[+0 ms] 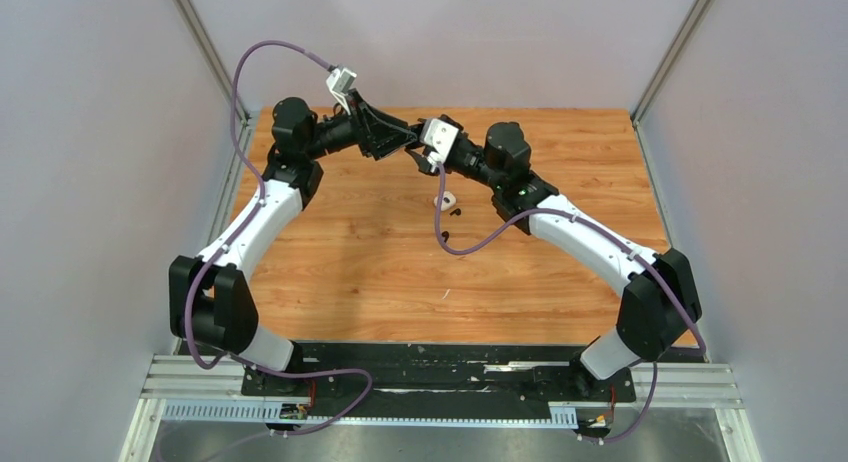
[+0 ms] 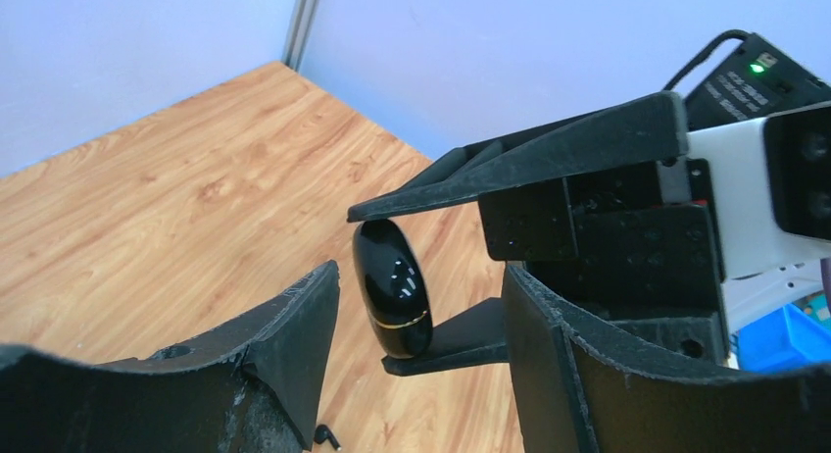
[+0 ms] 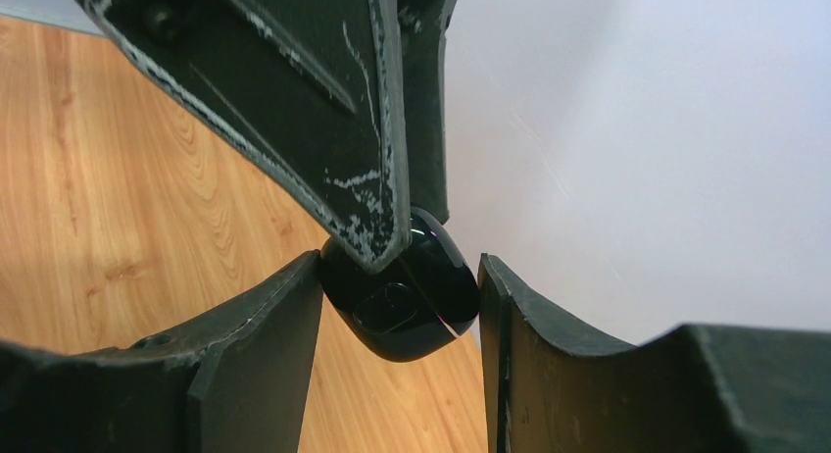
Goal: Insert the wireless bluetooth earbuds into the charging case
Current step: Pick up the charging case at the center of the board.
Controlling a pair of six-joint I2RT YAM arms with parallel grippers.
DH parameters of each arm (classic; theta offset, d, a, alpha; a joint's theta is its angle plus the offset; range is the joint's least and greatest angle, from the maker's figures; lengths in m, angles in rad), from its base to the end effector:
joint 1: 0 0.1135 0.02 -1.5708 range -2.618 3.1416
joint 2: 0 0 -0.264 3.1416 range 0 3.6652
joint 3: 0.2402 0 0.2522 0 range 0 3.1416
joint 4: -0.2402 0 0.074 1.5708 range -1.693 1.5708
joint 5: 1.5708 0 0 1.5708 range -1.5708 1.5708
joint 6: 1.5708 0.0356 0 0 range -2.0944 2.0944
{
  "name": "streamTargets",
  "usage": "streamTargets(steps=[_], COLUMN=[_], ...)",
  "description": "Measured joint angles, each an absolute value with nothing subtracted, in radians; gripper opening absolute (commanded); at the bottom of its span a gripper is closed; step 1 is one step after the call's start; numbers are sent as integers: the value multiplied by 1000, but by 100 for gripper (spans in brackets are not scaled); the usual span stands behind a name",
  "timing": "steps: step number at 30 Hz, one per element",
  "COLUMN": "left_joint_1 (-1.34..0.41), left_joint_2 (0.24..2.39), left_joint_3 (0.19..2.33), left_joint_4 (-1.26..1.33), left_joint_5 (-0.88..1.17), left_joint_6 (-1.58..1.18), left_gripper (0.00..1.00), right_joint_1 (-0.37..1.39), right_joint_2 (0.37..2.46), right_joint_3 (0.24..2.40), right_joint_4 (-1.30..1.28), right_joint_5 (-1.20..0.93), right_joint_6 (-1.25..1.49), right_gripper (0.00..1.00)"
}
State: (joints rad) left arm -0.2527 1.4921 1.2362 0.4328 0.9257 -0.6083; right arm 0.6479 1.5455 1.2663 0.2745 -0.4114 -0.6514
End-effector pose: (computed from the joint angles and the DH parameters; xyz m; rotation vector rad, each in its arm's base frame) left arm 0.3273 -0.1139 0.3895 0.5683 1.5110 -1.3201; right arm 0.2880 0.2358 0.3671 -1.1947 1.0403 0.3209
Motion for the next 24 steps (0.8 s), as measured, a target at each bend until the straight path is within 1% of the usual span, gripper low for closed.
streamTargets(steps=[2, 4, 6, 7, 8, 9, 10, 11, 12, 13, 14, 15, 16, 17, 18, 20, 21, 24], left_joint_1=[-254, -256, -260, -261, -263, -266, -270, -273, -276, -276, -276, -276, -276, -276, -275, -272, -271, -268], left_joint_2=[1495, 1497, 1501, 1505, 1510, 1515, 1520, 1523, 1523, 1523, 1523, 1523, 1523, 1524, 1524, 1526, 1528, 1530], left_joint_3=[1237, 1237, 1238, 1239, 1240, 1242, 1245, 1247, 1249, 1250, 1250, 1250, 1250, 1250, 1250, 1250, 1250, 1250], left_joint_4=[425, 422, 421, 419, 417, 414, 412, 410, 405, 402, 399, 396, 392, 387, 384, 386, 390, 406], left_joint_5=[911, 899, 891, 886, 880, 877, 881, 880, 870, 865, 863, 861, 858, 855, 854, 860, 868, 915], left_joint_6=[-609, -612, -614, -612, -611, -612, -615, -616, -616, -620, -622, -624, -625, -625, -624, -617, -614, -603], left_gripper=[66, 61, 55, 46, 42, 33, 30, 21, 16, 5, 2, 0, 0, 0, 0, 0, 0, 0], right_joint_1=[654, 661, 667, 670, 674, 677, 682, 683, 683, 683, 684, 685, 686, 686, 686, 683, 679, 666], right_joint_2=[1549, 1551, 1552, 1554, 1554, 1555, 1555, 1557, 1560, 1564, 1568, 1571, 1575, 1579, 1583, 1591, 1598, 1597], right_joint_3=[1266, 1266, 1266, 1266, 1266, 1266, 1266, 1266, 1266, 1266, 1266, 1266, 1266, 1267, 1272, 1308, 1344, 1399], right_joint_4=[299, 317, 327, 336, 342, 344, 342, 340, 344, 350, 353, 357, 358, 357, 352, 299, 247, 153], right_joint_5=[-397, -381, -370, -364, -360, -356, -345, -333, -326, -320, -313, -307, -302, -300, -301, -322, -360, -457], right_joint_6=[-651, -651, -651, -651, -651, -651, -653, -656, -659, -662, -667, -673, -677, -679, -679, -670, -659, -648], right_gripper=[0, 0, 0, 0, 0, 0, 0, 0, 0, 1, 7, 23, 44, 59, 66, 74, 77, 77])
